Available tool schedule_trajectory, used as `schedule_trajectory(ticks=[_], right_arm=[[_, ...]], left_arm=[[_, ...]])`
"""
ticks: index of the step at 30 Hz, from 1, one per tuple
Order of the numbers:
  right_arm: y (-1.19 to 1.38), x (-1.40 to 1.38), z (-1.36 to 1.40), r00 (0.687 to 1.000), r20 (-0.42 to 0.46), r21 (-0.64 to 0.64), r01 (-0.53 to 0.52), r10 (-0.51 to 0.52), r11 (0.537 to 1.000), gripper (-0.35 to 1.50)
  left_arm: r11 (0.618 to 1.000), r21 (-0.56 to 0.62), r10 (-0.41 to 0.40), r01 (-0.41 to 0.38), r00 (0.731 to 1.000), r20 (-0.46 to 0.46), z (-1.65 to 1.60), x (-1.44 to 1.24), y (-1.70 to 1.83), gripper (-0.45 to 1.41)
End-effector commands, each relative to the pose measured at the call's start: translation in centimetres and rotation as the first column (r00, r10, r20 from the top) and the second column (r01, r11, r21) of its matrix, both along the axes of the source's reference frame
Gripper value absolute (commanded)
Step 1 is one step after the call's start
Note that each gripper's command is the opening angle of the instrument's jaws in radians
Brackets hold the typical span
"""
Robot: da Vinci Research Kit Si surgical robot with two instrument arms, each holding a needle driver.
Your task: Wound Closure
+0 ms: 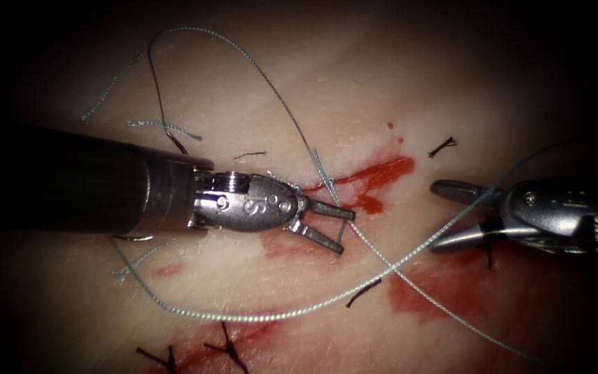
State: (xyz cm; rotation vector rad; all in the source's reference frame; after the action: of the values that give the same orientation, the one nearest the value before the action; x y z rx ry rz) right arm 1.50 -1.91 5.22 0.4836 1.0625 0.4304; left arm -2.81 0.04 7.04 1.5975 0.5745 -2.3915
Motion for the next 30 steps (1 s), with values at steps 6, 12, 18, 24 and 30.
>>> schedule_trajectory(ticks=[6, 12, 18, 24, 30], right_arm=[[-0.04, 0.08, 0.03, 1.000, 0.000, 0.009, -0.003, 0.003, 1.000, 1.10], [-0.06, 0.08, 0.05, 1.000, 0.000, 0.012, -0.004, 0.004, 1.000, 1.13], [-0.07, 0.10, 0.04, 1.000, 0.000, 0.011, -0.003, 0.003, 1.000, 1.13], [-0.10, 0.11, 0.03, 1.000, 0.001, 0.020, -0.006, 0.006, 1.000, 1.16], [-0.11, 0.12, 0.04, 1.000, 0.003, 0.030, -0.011, 0.011, 0.999, 1.18]], left_arm=[[0.998, -0.001, 0.056, -0.056, 0.998, 0.018, 0.01, 0.01, -0.03, 0.36], [0.995, -0.026, 0.097, -0.098, 0.994, -0.040, 0.12, 0.03, -0.08, 0.37], [0.992, -0.057, 0.110, -0.114, 0.991, -0.072, 0.31, -0.03, -0.14, 0.37], [0.991, -0.087, 0.099, -0.106, 0.991, -0.088, 0.43, -0.08, -0.09, 0.41], [0.992, -0.099, 0.070, -0.080, 0.993, -0.097, 0.48, -0.13, 0.01, 0.06]])
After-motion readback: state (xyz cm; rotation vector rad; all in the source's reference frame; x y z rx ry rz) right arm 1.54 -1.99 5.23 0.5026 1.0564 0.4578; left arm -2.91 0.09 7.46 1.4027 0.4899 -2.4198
